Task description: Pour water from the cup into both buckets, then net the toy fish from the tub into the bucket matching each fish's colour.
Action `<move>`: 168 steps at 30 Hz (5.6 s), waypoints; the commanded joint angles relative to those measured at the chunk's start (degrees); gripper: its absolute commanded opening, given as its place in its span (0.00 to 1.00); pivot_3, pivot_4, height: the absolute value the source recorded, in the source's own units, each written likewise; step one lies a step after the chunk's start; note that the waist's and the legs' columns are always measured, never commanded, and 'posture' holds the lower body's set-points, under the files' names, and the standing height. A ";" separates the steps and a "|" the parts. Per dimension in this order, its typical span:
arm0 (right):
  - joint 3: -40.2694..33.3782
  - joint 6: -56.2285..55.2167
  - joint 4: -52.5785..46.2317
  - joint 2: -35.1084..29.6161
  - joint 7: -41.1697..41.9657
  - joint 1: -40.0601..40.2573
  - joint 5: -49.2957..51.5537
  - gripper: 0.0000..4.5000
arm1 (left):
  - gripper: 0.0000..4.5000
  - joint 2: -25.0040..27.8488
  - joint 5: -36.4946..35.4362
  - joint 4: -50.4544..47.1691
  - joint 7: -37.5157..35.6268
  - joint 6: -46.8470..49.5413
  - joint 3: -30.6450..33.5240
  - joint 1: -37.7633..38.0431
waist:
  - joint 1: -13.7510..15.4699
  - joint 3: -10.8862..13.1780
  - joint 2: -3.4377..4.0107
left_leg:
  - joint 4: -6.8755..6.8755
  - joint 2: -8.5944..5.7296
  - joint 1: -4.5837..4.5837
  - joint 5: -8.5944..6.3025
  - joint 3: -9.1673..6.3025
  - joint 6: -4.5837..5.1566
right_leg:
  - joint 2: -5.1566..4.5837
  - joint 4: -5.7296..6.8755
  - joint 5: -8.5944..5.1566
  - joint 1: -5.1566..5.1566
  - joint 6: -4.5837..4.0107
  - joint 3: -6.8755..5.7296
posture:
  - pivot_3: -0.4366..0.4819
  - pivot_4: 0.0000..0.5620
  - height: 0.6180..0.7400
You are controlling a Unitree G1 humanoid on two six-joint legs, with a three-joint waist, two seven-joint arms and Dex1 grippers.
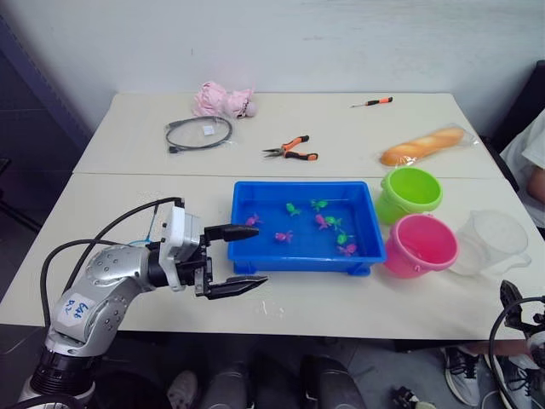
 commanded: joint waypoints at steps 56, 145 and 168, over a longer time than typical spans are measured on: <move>-2.91 9.35 -9.02 -18.01 -5.38 -12.12 2.20 0.01 | 1.00 -10.42 -1.41 0.55 3.60 4.04 -3.81 -4.20 | 0.26 0.03 0.30 | 0.03 -0.01 -0.14 0.10 -0.04 -0.01 | 0.01 -0.08 0.03 -0.02 0.08 -0.05 | 0.48 0.27 1.00; 28.06 7.52 19.42 -29.27 -4.69 -49.36 -26.27 0.01 | 1.00 -19.42 7.61 7.16 14.95 -0.98 -3.44 -9.65 | 0.97 0.11 0.08 | 0.04 -0.12 -0.29 0.24 0.01 0.13 | -0.01 -0.28 0.09 -0.05 0.23 -0.11 | 0.48 0.27 1.00; 39.99 -23.22 23.95 -34.15 -20.55 -46.52 -53.25 0.01 | 1.00 -20.31 9.53 7.62 14.94 -2.11 -4.81 -9.52 | 1.17 0.11 0.09 | 0.04 -0.10 -0.30 0.33 0.00 -0.04 | 0.03 -0.35 0.10 -0.05 0.25 -0.11 | 0.48 0.27 1.00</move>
